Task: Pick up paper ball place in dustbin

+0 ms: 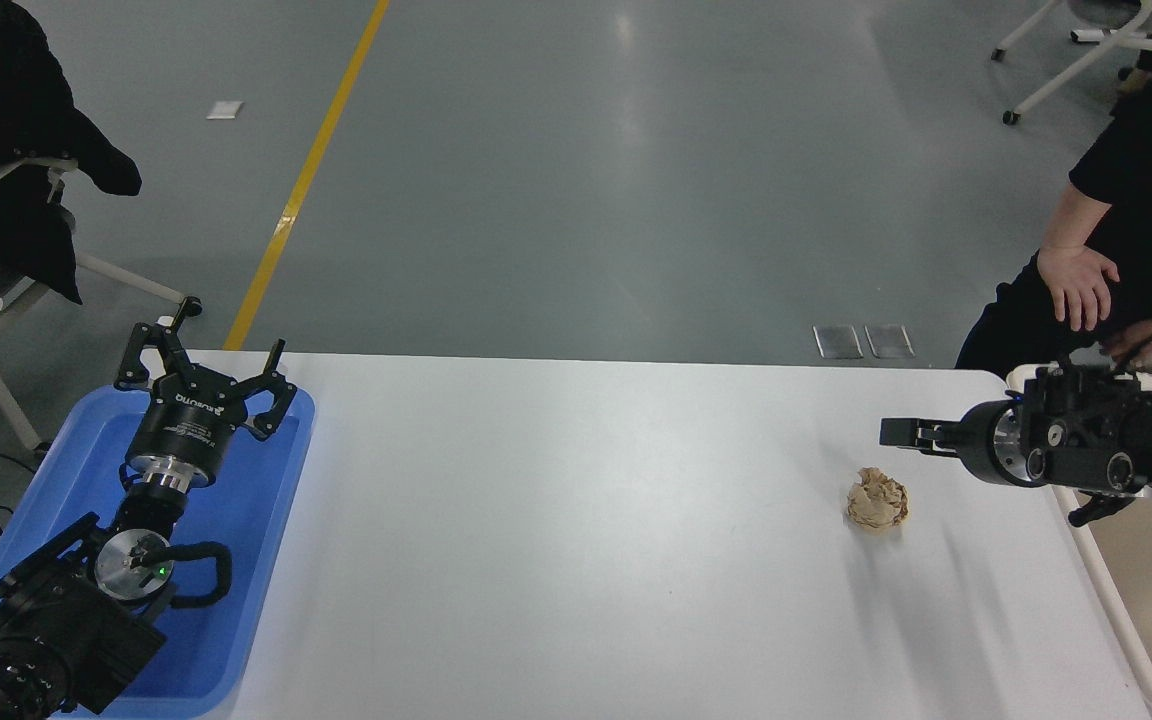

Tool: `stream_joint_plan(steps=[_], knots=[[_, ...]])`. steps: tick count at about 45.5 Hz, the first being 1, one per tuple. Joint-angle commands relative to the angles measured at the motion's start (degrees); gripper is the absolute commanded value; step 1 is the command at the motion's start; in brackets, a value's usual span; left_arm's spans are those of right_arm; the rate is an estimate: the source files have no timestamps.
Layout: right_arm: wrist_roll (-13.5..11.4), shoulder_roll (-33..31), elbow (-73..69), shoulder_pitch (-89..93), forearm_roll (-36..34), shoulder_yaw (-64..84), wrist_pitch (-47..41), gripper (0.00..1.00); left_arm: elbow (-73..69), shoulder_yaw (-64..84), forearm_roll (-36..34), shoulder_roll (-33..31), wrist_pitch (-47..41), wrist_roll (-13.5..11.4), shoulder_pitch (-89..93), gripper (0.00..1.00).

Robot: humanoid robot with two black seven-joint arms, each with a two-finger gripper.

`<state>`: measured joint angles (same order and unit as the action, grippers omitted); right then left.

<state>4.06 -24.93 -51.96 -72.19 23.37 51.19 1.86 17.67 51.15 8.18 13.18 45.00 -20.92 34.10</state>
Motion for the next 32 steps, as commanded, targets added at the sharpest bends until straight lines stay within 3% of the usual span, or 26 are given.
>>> stream_joint_plan(steps=[1, 32], knots=[[0.2, 0.4, 2.5, 6.0, 0.0, -5.2, 1.6, 1.00, 0.0, 0.0, 0.0, 0.0, 0.0, 0.0, 0.0, 1.00], [0.5, 3.9, 6.6, 12.4, 0.0, -10.9, 1.8, 1.00, 0.0, 0.0, 0.0, 0.0, 0.0, 0.0, 0.0, 1.00]])
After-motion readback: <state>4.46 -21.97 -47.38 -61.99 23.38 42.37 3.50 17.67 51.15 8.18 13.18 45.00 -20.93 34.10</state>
